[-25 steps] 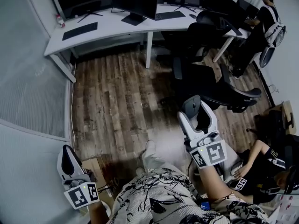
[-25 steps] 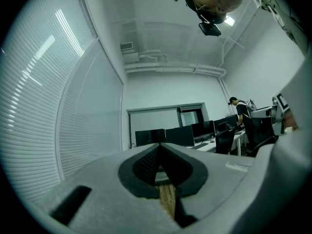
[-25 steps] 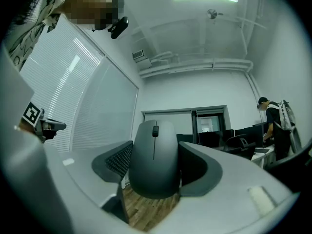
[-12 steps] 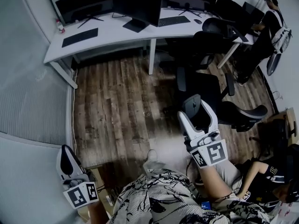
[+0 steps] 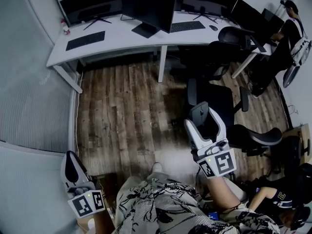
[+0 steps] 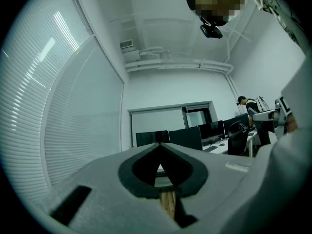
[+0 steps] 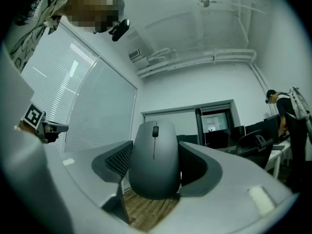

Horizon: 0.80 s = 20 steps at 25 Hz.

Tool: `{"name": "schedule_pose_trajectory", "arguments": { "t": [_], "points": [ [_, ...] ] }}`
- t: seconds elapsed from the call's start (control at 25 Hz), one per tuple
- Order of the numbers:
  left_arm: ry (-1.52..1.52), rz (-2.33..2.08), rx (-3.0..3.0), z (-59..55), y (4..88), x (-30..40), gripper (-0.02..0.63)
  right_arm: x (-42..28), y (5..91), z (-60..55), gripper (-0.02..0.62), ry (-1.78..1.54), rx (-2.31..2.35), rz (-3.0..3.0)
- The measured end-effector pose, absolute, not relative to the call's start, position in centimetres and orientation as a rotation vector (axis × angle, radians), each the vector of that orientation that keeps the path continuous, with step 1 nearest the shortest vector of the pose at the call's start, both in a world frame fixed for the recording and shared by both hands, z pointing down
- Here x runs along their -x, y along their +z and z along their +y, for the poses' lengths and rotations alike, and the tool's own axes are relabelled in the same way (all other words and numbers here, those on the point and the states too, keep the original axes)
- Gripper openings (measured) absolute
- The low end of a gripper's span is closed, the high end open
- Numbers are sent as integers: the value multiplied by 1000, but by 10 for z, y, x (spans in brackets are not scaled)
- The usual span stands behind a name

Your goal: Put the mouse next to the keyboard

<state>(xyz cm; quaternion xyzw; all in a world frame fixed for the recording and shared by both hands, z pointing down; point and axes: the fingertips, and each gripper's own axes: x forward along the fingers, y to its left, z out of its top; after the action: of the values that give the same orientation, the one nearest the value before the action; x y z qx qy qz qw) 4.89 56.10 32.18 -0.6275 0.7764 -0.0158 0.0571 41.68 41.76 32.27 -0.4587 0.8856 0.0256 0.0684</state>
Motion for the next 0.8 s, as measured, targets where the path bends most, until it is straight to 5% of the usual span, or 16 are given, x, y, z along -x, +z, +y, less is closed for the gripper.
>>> {"name": "schedule_pose_trajectory", "arguments": {
  "t": [0.8],
  "points": [
    [3,2294,2003,445,329,26,-6,-340,328,325,302,79,1440,2663]
  ]
}}
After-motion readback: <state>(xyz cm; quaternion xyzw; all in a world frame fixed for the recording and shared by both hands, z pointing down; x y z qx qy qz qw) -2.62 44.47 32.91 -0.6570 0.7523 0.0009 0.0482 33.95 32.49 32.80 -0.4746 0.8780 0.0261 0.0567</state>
